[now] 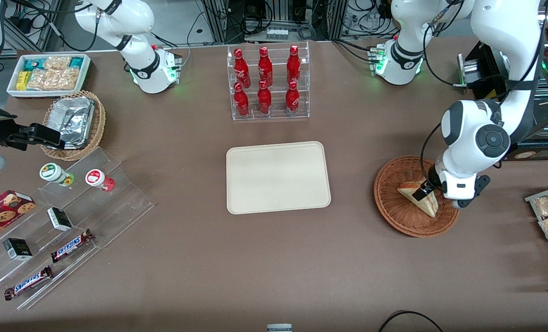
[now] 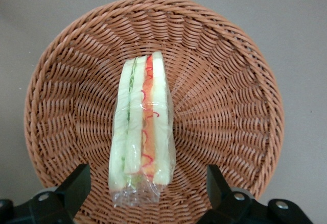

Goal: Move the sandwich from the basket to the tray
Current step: 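Close the left gripper on the wrapped sandwich's crust edge, then lift the sandwich and carry it over the cream tray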

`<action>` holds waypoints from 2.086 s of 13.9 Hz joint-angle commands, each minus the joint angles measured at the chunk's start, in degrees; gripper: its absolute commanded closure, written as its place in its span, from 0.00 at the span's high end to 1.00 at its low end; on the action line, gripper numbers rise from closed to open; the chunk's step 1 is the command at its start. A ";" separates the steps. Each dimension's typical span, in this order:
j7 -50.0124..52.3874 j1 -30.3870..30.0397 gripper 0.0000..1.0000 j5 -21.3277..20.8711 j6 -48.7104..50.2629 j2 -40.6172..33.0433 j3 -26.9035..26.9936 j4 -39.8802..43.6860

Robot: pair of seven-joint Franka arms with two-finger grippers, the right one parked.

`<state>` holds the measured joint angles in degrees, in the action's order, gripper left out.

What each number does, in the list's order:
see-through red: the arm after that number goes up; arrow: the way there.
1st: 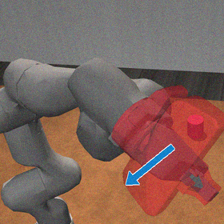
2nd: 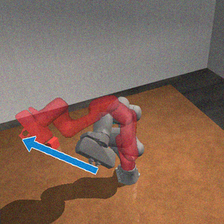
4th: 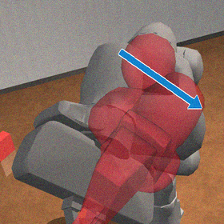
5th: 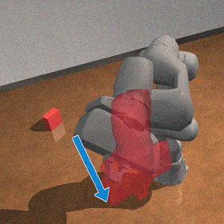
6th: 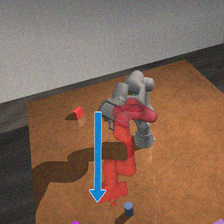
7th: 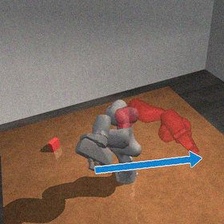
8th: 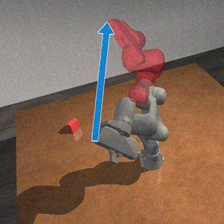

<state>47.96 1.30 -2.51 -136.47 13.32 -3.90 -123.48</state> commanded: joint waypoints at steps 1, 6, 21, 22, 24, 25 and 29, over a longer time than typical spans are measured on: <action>1.09 -0.07 1.00 -0.13 -2.14 -1.29 0.21 -2.21; 1.00 -0.07 1.00 -0.13 -6.09 1.96 0.39 -2.29; 0.21 1.33 0.00 -1.88 8.10 -0.40 -0.05 6.38; 0.21 2.38 0.00 -2.06 11.89 -1.10 -0.31 9.11; 0.64 5.80 0.00 -2.06 20.84 -0.85 -0.84 16.74; 0.73 7.82 0.00 -2.06 25.59 -0.41 -0.84 21.13; 0.47 19.42 0.00 -1.89 32.93 3.19 -0.84 30.39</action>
<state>48.04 15.56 -3.51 -105.71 12.75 -5.25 -97.69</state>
